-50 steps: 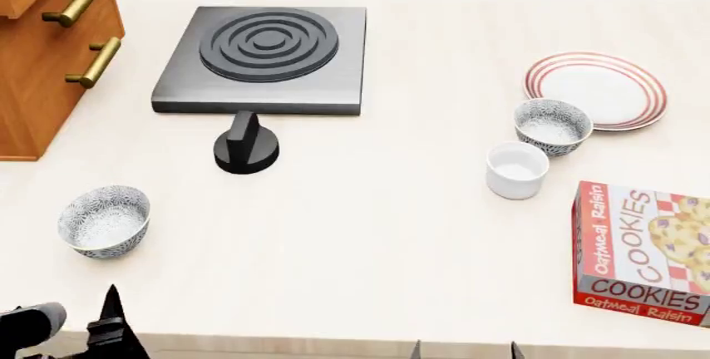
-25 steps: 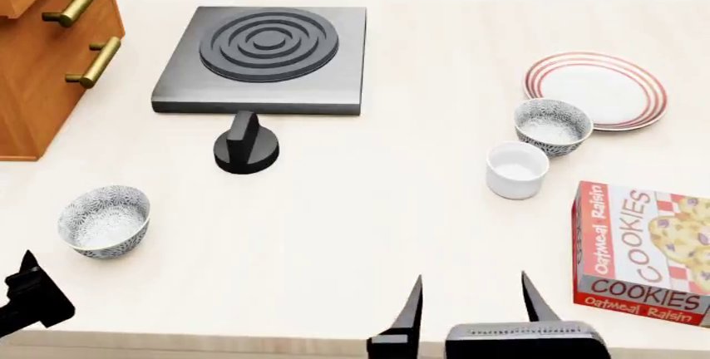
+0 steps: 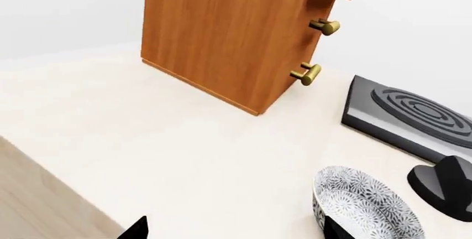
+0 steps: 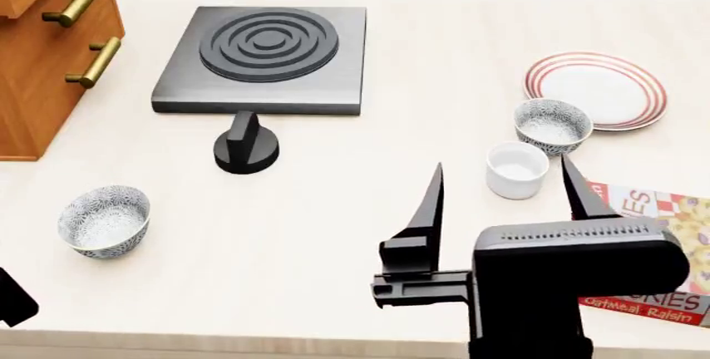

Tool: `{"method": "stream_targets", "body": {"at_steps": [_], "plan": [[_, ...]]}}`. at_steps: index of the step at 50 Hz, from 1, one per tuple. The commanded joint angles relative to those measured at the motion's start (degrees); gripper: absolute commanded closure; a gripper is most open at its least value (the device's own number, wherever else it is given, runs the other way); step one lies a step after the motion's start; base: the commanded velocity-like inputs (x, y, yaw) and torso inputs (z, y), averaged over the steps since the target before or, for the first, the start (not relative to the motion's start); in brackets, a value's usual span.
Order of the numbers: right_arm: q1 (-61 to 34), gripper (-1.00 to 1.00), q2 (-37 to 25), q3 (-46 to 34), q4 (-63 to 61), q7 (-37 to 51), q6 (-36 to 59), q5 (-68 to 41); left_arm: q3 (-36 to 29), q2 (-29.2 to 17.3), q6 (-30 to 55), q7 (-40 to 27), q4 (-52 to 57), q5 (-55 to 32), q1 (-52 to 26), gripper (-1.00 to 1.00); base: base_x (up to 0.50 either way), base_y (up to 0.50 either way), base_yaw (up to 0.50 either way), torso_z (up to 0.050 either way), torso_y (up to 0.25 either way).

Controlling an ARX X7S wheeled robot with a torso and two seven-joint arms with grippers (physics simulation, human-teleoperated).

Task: Pick the akita bowl between the plate and the ramekin and place it on the plate.

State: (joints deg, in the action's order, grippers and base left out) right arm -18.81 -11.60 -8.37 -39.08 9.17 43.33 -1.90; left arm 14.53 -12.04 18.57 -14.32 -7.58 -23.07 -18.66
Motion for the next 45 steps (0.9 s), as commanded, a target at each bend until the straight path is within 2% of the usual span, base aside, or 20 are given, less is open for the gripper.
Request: {"method": "stream_targets", "body": {"at_steps": [1,10,45], "plan": [[-1.75,-1.0,-0.69,1.05,-0.34,-0.44,-0.59,-0.97,0.12,-0.21,-0.99,-0.14,-0.91,-0.21,-0.09,-1.0,0.0,0.0,0.0,0.0,0.0],[-0.96,-1.0,-0.66,2.3,-1.99,-0.42,-0.39,-2.28,-0.12,-0.4,-1.08,-0.3,-0.69,-0.43,0.1,-1.0,0.0,0.0,0.0,0.0,0.0],[-0.54,-1.0,-0.97,2.8,-1.32,0.61,-1.48,-3.98,-1.14,-0.79,-2.51,-0.67,-1.93,-0.65,0.01,-1.0,0.0,-0.18,0.0,0.0,0.0]]}}
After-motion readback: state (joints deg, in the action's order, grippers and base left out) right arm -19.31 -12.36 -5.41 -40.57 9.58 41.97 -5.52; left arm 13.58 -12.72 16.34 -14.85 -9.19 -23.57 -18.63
